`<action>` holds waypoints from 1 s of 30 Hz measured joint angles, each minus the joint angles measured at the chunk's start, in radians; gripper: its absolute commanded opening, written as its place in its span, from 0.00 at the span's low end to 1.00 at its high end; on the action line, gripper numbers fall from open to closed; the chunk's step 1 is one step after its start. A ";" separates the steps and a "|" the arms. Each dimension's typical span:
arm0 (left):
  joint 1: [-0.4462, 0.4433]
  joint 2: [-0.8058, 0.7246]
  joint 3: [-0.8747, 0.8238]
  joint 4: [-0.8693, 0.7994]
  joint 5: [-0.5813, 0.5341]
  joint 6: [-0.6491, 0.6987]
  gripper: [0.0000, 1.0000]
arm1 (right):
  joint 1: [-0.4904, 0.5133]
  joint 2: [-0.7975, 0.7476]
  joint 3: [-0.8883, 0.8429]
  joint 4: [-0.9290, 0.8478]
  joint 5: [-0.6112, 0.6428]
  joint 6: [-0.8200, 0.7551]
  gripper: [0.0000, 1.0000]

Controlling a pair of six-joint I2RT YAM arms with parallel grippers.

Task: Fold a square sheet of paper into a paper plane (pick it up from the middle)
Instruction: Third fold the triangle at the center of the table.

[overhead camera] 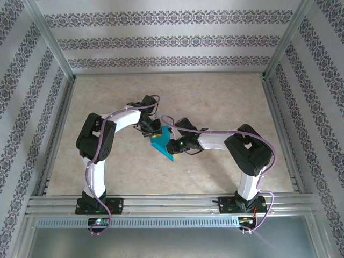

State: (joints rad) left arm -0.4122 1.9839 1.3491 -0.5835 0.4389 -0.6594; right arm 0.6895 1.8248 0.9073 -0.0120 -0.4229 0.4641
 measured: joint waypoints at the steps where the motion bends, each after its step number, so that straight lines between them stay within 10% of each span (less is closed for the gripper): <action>1: 0.002 -0.030 -0.020 0.004 -0.003 -0.010 0.18 | 0.000 0.001 0.001 0.000 0.000 0.000 0.08; 11: 0.004 -0.326 -0.348 0.257 0.042 -0.224 0.17 | 0.000 0.006 0.009 -0.003 0.000 -0.003 0.08; 30: -0.132 -0.292 -0.451 0.436 -0.034 -0.449 0.11 | 0.000 0.011 0.016 -0.008 0.000 -0.005 0.09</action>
State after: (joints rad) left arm -0.5442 1.6917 0.8978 -0.1478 0.4046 -1.1088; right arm 0.6895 1.8359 0.9230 -0.0196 -0.4229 0.4595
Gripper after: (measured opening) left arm 0.108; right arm 0.087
